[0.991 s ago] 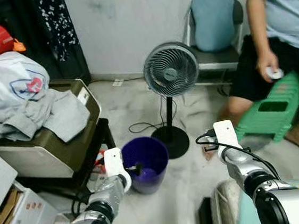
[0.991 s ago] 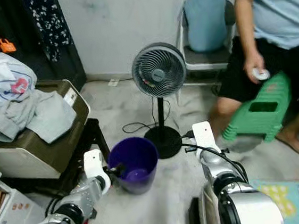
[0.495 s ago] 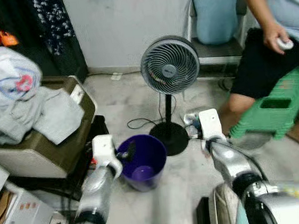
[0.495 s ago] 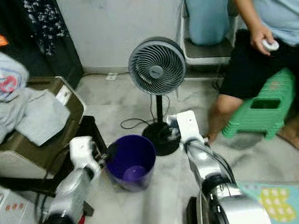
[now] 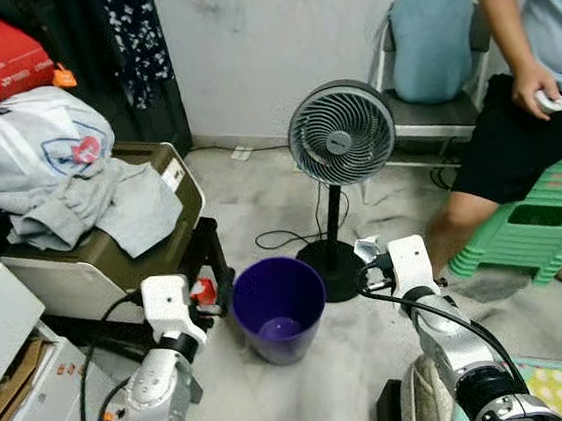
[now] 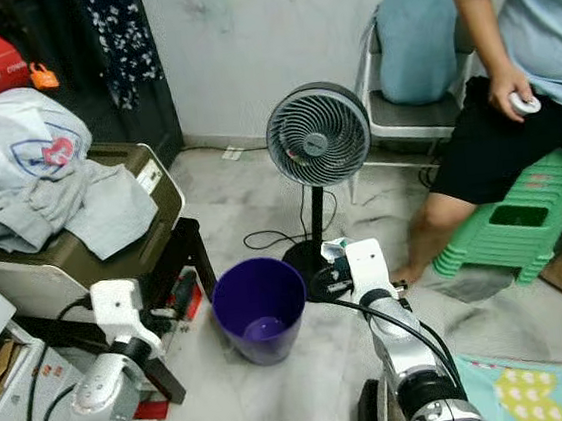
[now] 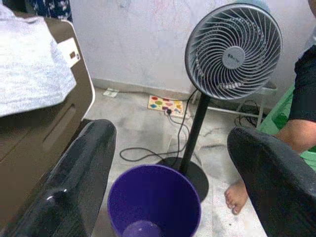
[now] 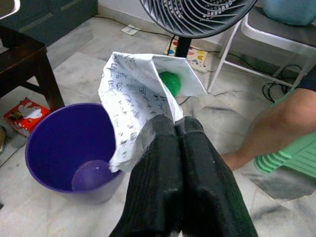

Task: Clean up the room

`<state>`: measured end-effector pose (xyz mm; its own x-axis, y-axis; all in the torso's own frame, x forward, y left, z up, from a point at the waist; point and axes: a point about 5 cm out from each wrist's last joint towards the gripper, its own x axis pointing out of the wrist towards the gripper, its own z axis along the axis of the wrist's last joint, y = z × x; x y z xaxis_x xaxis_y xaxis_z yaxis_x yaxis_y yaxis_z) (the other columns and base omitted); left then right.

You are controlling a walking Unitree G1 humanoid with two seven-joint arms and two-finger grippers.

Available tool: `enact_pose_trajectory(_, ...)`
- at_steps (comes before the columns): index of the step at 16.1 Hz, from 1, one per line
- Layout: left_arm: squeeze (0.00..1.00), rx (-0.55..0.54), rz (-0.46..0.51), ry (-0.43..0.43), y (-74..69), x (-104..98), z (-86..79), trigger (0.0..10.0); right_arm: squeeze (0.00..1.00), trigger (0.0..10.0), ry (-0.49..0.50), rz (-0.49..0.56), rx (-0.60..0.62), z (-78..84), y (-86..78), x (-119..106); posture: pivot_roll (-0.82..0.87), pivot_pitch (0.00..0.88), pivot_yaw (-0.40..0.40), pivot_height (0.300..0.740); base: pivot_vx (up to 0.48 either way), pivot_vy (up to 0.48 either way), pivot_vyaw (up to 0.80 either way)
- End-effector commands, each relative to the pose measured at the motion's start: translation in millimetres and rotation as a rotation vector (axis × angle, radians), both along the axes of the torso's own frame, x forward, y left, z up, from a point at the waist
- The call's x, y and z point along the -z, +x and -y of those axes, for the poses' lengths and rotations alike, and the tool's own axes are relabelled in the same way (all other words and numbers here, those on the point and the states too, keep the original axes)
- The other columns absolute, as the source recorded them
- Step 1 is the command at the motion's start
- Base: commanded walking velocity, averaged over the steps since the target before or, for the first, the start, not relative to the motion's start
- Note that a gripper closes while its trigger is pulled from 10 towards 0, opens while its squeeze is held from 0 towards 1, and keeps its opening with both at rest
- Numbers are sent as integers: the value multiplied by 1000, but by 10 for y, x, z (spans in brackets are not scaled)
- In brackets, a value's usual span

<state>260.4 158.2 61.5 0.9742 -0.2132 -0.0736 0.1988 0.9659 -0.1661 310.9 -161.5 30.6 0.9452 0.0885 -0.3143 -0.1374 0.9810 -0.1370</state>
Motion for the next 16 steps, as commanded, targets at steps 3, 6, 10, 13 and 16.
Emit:
enact_pose_trajectory(3, 0, 20, -26, -16, -64, -31, -3, 10000, 0, 10000, -5, 6, -20, -26, -5, -48, -69, 0, -11, 740, 0, 0, 0)
enact_pose_trajectory(6, 0, 42, -42, -19, -89, -74, 39, 10000, 0, 10000, -6, 8, -28, -59, -9, -65, -70, 0, -6, 740, 331, 0, 0)
enact_pose_trajectory(10, 0, 55, -54, -21, -102, -100, 49, 10000, 0, 10000, -7, 11, -37, -86, -12, -98, -69, 0, -7, 740, 388, 0, 398)
enact_pose_trajectory(13, 0, 60, -63, -18, -97, -111, 55, 10000, 0, 10000, -7, 11, -41, -99, -6, -111, -69, 0, -5, 740, 407, 0, 373)
enact_pose_trajectory(16, 0, 67, -63, -15, -79, -124, 65, 10000, 0, 10000, -6, 9, -40, -109, -2, -121, -71, 0, -2, 740, 400, 0, 0)
